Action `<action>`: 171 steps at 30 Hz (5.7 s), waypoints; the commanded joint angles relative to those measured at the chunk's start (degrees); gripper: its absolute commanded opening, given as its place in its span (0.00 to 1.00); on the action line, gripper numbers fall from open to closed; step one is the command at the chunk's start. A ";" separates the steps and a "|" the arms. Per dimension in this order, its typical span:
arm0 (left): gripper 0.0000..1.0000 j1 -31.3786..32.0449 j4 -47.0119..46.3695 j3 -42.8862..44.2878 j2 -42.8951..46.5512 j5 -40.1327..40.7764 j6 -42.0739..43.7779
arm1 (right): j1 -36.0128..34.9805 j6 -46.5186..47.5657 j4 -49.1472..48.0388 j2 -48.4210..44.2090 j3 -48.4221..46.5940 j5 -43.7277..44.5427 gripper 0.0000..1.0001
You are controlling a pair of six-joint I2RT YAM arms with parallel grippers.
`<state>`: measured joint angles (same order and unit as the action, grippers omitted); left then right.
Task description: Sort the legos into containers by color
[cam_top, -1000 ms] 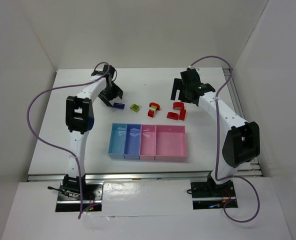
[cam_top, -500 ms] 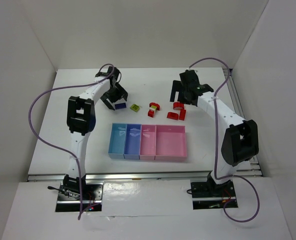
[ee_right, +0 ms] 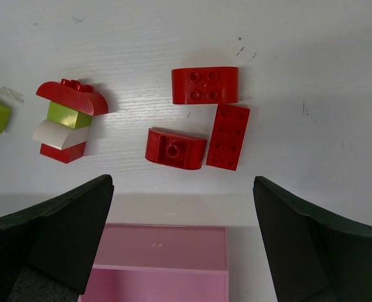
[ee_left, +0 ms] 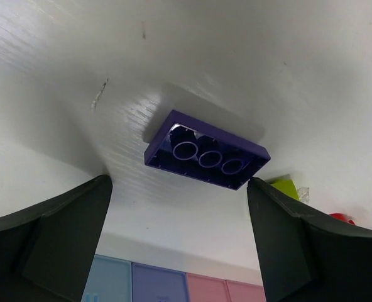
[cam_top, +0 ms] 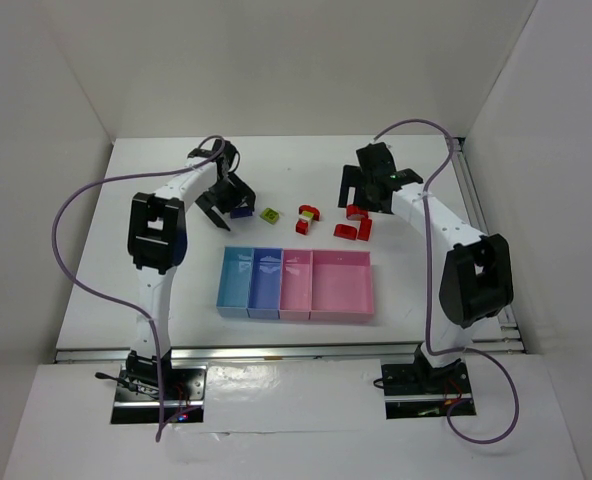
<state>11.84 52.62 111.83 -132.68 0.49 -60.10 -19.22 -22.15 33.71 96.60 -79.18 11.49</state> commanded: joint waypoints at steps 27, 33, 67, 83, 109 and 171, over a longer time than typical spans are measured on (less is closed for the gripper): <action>0.72 -1.29 1.87 14.91 -10.93 2.31 8.24 | 0.33 1.67 1.00 0.17 -1.07 1.17 1.00; 0.89 0.46 0.74 11.40 -7.69 5.48 13.07 | 0.33 1.15 0.48 0.17 -1.07 0.56 1.00; 0.00 6.18 -0.59 12.28 -0.58 10.41 26.70 | -0.20 0.62 1.53 1.93 -2.12 0.47 1.00; 0.00 17.68 1.43 -32.28 38.63 5.83 28.90 | -1.34 -1.31 0.12 -2.64 2.01 6.36 1.00; 0.81 20.50 2.04 -33.28 43.47 10.49 26.17 | 1.82 -2.82 5.03 11.49 -8.35 -0.58 0.87; 0.78 18.49 6.00 -17.97 35.65 11.91 23.09 | -26.74 -13.36 16.64 -20.14 14.85 7.22 1.00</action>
<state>30.20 58.48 91.07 -96.68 13.78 -37.71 -44.97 -33.08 47.92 76.49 -63.02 16.36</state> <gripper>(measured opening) 0.776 0.978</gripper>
